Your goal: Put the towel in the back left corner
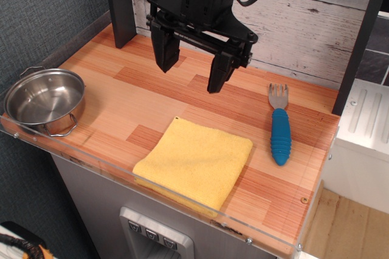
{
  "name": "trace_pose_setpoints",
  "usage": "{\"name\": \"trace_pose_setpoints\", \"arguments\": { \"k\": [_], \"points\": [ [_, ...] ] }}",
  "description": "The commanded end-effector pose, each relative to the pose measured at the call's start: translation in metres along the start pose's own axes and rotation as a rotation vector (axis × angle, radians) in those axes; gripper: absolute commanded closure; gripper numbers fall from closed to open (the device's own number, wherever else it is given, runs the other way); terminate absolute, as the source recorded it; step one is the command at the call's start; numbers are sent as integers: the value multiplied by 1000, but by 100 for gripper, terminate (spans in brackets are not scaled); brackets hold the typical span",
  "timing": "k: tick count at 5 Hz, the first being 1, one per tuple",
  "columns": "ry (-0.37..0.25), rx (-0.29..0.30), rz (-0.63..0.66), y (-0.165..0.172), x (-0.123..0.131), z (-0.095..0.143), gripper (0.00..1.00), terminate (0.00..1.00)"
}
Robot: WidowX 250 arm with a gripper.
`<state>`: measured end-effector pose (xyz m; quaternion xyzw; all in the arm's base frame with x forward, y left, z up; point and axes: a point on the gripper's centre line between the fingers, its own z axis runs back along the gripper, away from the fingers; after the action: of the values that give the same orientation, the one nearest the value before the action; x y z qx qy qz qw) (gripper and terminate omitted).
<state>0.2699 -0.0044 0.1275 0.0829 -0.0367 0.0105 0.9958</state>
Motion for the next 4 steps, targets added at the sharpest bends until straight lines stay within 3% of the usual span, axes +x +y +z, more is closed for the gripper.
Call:
{"name": "trace_pose_setpoints", "arguments": {
  "k": [1,4],
  "points": [
    [0,0,0,0,0,0,0,0],
    [14,-26,-12,-30,-29,-20,0,0]
  ]
}}
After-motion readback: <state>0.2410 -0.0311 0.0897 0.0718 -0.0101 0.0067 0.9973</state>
